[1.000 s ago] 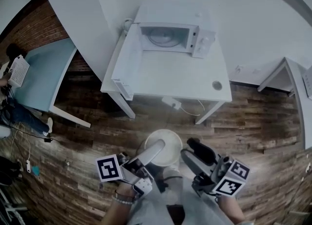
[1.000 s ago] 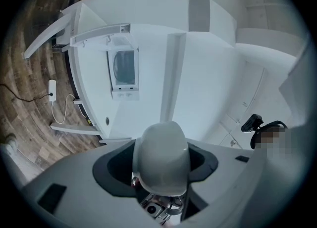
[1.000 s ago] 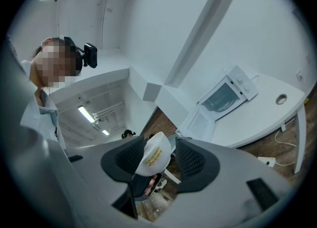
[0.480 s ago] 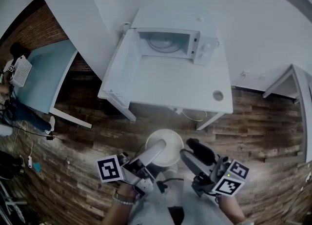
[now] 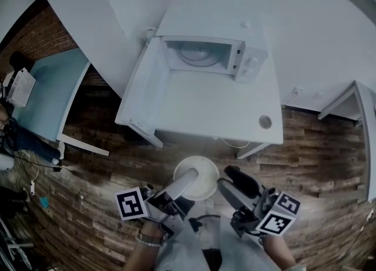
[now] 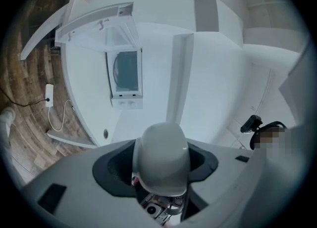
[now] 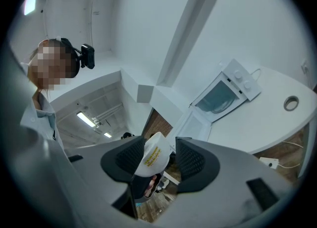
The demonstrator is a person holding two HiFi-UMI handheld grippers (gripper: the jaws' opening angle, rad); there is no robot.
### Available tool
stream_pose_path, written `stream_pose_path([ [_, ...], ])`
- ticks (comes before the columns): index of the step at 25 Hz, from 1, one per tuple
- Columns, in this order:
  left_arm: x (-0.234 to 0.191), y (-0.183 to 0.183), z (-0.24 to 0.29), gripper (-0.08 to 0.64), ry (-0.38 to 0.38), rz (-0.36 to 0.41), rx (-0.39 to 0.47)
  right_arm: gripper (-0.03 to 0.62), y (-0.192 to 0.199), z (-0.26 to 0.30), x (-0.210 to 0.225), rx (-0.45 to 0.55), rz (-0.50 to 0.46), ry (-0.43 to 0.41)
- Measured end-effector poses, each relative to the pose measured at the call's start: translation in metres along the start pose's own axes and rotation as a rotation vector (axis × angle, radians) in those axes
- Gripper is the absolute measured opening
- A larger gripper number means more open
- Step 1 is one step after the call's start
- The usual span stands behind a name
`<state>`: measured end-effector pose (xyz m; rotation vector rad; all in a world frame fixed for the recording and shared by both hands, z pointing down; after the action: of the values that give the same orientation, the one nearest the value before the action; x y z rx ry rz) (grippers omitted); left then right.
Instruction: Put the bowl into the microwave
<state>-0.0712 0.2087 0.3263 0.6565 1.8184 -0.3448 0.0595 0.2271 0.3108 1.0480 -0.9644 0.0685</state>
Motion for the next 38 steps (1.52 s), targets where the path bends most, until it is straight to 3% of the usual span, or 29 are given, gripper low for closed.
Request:
stream_pose_path([
  [17, -0.032, -0.101, 0.075, 0.232, 0.030, -0.028, -0.113, 0.173, -0.078, 0.085, 0.049, 0.085, 0.037, 0.109],
  [27, -0.052, -0.117, 0.112, 0.232, 0.066, -0.114, -0.240, 0.149, -0.112, 0.104, 0.079, 0.162, 0.057, 0.212],
  [38, -0.076, -0.150, 0.128, 0.232, 0.044, -0.122, -0.196, 0.150, -0.134, 0.130, 0.108, 0.138, 0.021, 0.283],
])
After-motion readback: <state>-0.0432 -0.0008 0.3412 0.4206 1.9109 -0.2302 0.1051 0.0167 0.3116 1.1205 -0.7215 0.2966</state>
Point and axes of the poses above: the fingertips, and each gripper's own axes: z forward along the fingers, x to its right, y out of its underside, the point moved 4 cm from there along -z, backward along the fingers, and after that the axes turned 15 degrees about y, right-handed, at the moved point
